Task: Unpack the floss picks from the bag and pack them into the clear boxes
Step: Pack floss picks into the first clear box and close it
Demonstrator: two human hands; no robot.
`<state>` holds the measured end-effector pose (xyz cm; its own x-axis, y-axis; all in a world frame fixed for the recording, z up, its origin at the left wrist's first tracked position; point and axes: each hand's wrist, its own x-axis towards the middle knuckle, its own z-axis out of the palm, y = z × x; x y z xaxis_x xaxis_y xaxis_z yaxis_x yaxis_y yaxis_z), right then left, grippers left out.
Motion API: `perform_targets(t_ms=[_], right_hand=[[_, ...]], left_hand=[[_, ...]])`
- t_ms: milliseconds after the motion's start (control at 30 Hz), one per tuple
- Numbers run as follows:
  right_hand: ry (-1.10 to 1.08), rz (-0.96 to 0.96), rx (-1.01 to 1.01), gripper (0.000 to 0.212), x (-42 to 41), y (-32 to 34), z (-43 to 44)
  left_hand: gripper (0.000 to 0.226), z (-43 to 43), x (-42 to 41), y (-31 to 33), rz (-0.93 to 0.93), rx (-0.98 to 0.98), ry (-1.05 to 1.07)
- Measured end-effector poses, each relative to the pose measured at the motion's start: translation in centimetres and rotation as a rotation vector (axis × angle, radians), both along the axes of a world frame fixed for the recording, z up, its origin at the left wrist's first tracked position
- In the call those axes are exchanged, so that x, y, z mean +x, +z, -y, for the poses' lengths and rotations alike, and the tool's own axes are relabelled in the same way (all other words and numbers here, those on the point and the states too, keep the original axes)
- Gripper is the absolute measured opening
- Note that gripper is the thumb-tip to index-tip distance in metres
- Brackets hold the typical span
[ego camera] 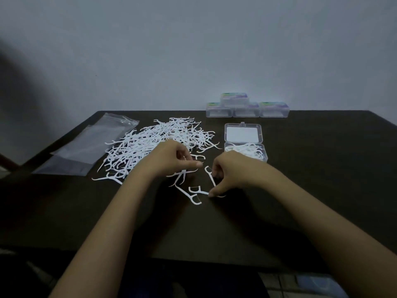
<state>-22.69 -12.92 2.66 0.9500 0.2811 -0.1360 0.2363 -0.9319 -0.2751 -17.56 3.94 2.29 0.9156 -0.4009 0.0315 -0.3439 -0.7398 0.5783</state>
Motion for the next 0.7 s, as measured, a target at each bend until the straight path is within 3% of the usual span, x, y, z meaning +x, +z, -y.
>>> perform_targets(t_ms=[100, 200, 400, 700], right_hand=[[-0.023, 0.063, 0.034, 0.028, 0.2, -0.3, -0.5], [-0.041, 0.110, 0.024, 0.017, 0.4, -0.5, -0.8], [-0.030, 0.180, -0.059, 0.012, 0.8, -0.9, -1.6], [-0.042, 0.108, -0.108, 0.015, 0.2, -0.1, -0.8]], left_hand=[[0.026, -0.9, -0.9, 1.0, -0.198, 0.224, -0.030], [0.032, -1.1, -1.8, 1.3, -0.358, 0.308, -0.024], [0.027, -0.1, -2.2, 0.6, -0.292, 0.301, 0.017], [0.031, 0.9, -2.2, -0.2, -0.094, 0.256, 0.091]])
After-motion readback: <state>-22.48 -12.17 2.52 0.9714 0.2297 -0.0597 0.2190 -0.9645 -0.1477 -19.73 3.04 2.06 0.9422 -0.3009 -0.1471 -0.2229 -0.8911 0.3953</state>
